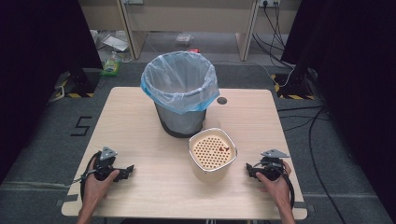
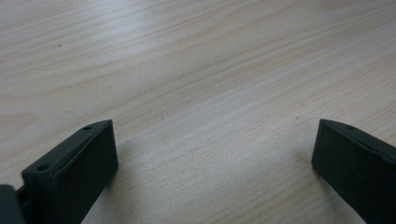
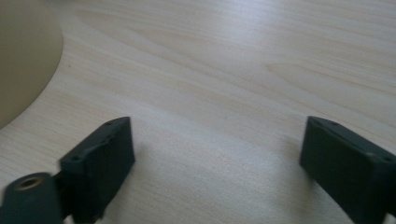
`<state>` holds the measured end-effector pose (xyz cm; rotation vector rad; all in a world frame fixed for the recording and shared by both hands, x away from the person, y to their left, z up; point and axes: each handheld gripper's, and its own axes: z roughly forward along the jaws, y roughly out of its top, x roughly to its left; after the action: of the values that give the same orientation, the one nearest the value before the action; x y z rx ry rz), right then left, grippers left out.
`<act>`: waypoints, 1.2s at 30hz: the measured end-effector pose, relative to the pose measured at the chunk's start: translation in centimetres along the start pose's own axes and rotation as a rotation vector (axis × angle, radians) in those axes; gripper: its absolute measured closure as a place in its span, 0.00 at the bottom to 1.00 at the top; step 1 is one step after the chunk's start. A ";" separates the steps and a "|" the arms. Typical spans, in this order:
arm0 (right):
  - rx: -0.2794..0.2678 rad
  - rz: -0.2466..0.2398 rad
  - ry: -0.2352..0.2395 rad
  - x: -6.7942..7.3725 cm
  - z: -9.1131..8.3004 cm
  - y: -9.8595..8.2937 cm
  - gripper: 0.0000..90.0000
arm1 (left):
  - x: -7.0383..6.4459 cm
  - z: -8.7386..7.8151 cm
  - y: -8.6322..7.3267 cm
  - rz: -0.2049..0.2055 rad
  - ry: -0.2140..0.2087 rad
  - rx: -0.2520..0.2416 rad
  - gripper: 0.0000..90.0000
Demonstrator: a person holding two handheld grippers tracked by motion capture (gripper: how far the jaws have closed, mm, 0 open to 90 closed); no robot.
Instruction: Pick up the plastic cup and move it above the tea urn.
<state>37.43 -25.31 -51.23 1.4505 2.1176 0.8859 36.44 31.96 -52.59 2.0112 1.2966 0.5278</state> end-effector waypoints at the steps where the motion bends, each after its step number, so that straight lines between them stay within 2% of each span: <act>1: -0.004 0.010 0.006 0.0 -0.1 0.0 0.23 | 0.0 0.0 0.0 0.000 0.000 0.000 0.00; 3: -0.010 0.015 0.012 -0.2 -0.2 0.1 0.19 | 0.0 0.0 0.0 0.000 0.000 0.000 0.00; 8: -0.039 0.020 0.011 -0.1 -0.7 0.8 0.22 | 0.0 0.0 0.0 0.000 0.000 0.000 0.00; 11: -0.066 0.012 0.016 -0.2 -1.0 2.2 0.24 | 0.0 0.0 0.0 0.000 0.000 0.000 0.00; 16: -0.075 0.005 0.019 -0.2 -0.7 3.8 0.27 | 0.0 0.0 0.0 0.000 0.000 0.000 0.00; 20: -0.053 0.002 0.033 -0.2 -0.1 6.0 0.30 | 0.0 0.0 0.0 -0.001 0.000 -0.001 0.00; 25: -0.053 -0.005 0.047 -0.5 0.7 7.6 0.34 | 0.0 0.0 0.0 0.000 0.000 0.000 0.00; 28: -0.066 -0.003 0.070 -0.5 0.9 8.8 0.39 | 0.0 0.0 0.0 0.000 0.000 0.000 0.00; 30: -0.080 0.005 0.095 -0.4 1.0 10.3 0.44 | 0.0 0.0 0.0 -0.001 0.000 -0.001 0.00; 36: -0.089 -0.016 0.125 0.2 1.4 12.4 0.51 | 0.0 0.0 0.0 0.000 0.000 0.000 0.00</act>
<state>46.50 -21.58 -43.48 1.3639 2.1460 1.0760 36.44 31.96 -52.59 2.0105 1.2969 0.5281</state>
